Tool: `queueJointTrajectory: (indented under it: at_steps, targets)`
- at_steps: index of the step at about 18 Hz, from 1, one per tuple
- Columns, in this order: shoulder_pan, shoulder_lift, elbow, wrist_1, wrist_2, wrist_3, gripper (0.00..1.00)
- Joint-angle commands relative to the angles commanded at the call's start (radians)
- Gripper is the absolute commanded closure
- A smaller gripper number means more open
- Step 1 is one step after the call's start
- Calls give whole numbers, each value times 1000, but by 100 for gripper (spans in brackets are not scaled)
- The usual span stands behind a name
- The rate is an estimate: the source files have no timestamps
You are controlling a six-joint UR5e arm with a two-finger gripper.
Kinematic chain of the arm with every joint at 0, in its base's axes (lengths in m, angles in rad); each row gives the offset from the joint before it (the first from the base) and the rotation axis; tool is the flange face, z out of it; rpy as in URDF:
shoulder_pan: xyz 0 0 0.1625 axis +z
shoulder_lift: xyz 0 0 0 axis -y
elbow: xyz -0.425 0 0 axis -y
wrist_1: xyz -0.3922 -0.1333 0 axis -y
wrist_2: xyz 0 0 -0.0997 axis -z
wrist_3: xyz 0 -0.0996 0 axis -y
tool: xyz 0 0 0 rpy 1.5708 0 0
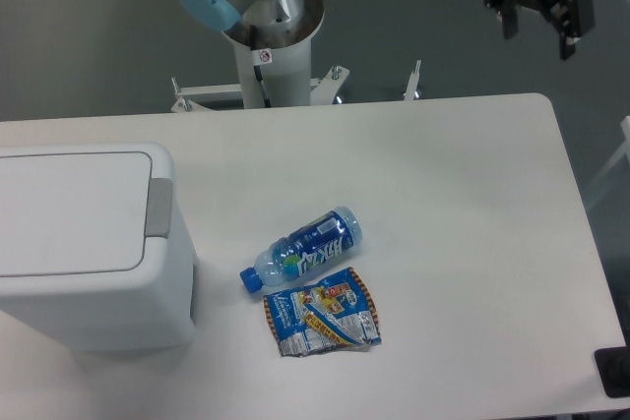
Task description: Open the trash can
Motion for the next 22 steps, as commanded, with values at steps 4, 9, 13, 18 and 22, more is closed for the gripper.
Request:
queueJointTrajectory:
  at_steps: [4,9,13,18,22]
  targets:
    - [3,14,-14,-2,2,-2,0]
    - [-3,11,-17,-3,0,-101,0]
    - [-37,11,-3,-54,0,-291,0]
    - [-135,5,5,-65,-58,-619,0]
    - [-205,0,17,-58,-161,-894,0]
